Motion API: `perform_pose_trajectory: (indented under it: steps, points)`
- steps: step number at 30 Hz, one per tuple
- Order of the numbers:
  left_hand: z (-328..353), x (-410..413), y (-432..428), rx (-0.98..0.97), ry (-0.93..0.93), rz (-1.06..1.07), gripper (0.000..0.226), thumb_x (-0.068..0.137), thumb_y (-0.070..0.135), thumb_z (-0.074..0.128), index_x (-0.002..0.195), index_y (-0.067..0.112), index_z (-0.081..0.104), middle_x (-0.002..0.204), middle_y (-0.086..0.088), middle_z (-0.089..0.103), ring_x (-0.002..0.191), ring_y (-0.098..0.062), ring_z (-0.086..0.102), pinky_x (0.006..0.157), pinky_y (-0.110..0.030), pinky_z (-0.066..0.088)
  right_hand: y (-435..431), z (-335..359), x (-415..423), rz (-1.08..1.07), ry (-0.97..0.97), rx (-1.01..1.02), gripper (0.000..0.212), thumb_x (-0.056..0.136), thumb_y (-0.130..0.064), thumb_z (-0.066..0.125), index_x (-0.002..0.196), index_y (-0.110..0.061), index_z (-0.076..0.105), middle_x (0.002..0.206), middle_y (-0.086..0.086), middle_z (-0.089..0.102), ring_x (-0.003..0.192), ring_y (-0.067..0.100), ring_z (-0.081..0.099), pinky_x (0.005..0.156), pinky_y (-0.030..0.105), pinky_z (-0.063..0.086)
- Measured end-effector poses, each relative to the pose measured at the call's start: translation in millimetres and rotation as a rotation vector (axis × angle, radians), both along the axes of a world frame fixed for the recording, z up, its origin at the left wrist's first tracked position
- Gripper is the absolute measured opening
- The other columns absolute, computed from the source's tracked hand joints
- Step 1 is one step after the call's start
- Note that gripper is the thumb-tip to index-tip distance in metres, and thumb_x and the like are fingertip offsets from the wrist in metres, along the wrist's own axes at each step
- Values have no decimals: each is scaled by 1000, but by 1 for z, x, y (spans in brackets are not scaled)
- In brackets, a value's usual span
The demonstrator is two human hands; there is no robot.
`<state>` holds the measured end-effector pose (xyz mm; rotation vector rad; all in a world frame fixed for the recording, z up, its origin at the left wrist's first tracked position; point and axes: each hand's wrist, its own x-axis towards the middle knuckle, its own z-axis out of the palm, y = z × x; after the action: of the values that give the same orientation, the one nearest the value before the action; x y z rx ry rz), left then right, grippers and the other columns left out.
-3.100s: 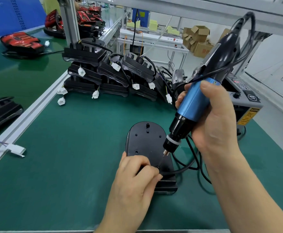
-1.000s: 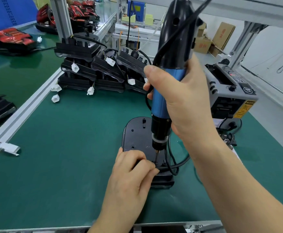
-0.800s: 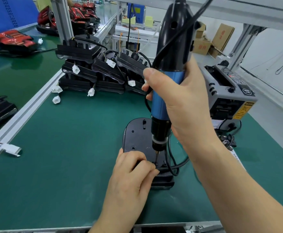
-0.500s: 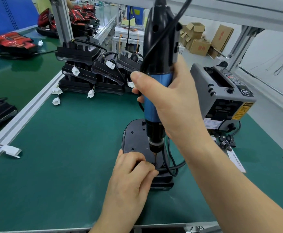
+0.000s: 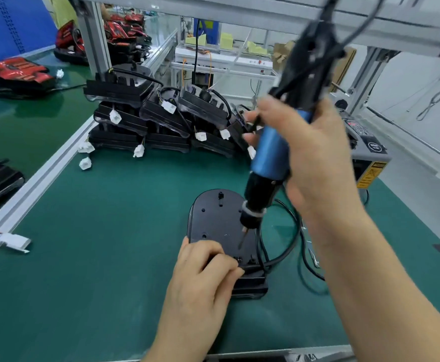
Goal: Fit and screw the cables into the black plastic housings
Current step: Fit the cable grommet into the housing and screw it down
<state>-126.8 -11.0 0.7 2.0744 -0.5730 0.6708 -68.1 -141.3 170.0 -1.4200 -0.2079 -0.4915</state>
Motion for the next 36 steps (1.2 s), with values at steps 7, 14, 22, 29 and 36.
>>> perform_pose_trajectory:
  steps: [7,14,22,29,36]
  points:
    - [2,0,0,16,12,7,13,87,29,57,80,19,60,87,11,47,83,-7,47,102,-46,36,-98,0,-12,-310,123,293,12,83,-20,68,87,-15,58,58,-11,62,53,7,60,58,24,54]
    - [3,0,0,18,2,22,20,85,32,55,77,15,64,85,11,46,82,-6,46,103,-46,37,-196,-51,-25,-566,439,347,19,85,-29,69,85,-17,54,79,-2,56,60,12,59,48,25,54]
    - [5,2,-2,24,-14,26,23,83,32,56,75,12,67,86,12,46,81,-5,44,91,-59,44,-237,-113,-13,-607,757,338,31,81,-32,73,88,-10,52,89,11,59,73,28,61,56,39,50]
    - [4,1,-2,26,-7,25,23,83,32,56,75,13,66,86,12,45,81,-4,43,93,-59,43,-235,-130,-4,-698,876,-21,59,78,-37,76,112,3,49,96,20,61,76,34,63,64,42,54]
    - [3,2,-3,25,-7,30,24,83,33,55,75,13,65,85,13,44,81,-4,43,96,-59,42,-229,-132,-3,-821,932,-481,64,79,-55,65,106,0,50,89,17,61,77,33,60,65,37,46]
